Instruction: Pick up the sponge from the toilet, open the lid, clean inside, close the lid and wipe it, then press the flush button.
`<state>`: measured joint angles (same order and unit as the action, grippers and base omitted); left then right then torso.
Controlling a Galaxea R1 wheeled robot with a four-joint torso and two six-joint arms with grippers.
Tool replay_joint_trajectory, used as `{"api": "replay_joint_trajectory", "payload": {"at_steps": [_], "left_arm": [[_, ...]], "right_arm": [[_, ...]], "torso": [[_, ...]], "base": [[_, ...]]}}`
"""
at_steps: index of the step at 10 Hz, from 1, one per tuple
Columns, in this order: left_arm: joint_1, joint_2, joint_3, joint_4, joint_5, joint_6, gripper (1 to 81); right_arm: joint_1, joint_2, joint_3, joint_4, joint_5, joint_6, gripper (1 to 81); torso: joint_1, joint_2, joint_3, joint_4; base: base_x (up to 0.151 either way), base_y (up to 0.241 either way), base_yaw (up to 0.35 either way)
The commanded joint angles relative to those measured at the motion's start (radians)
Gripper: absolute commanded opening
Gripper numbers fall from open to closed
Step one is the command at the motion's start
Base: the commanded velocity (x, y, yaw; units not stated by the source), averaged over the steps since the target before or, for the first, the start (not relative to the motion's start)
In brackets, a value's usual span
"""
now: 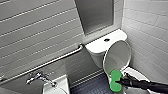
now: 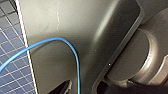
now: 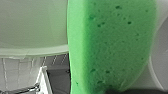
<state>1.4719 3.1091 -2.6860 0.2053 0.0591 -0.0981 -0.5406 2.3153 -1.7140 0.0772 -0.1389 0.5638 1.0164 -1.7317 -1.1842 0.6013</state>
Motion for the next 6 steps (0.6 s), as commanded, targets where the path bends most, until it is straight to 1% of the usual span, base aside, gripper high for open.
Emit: {"api": "replay_joint_trajectory", "payload": {"at_steps": [1,3,4,6], "left_arm": [[0.011,-0.01,-0.003,-0.007,0.087,0.009,81.1],[0.011,-0.01,-0.003,-0.007,0.088,0.009,81.1],[0.011,-0.01,-0.003,-0.006,0.087,0.009,81.1],[0.011,-0.01,-0.003,-0.004,0.087,0.008,81.1]], "right_arm": [[-0.02,-0.018,0.041,0.027,0.2,0.074,1.0],[-0.08,-0.043,0.059,0.019,0.263,0.074,1.0],[-0.115,-0.073,0.096,0.016,0.313,0.071,1.0],[-0.181,-0.149,0.165,0.01,0.375,0.065,1.0]], "torso": [[0.0,0.0,0.0,0.0],[0.0,0.0,0.0,0.0],[0.0,0.0,0.0,0.0],[0.0,0.0,0.0,0.0]], "base": [[0.0,0.0,0.0],[0.0,0.0,0.0],[0.0,0.0,0.0],[0.0,0.0,0.0]]}}
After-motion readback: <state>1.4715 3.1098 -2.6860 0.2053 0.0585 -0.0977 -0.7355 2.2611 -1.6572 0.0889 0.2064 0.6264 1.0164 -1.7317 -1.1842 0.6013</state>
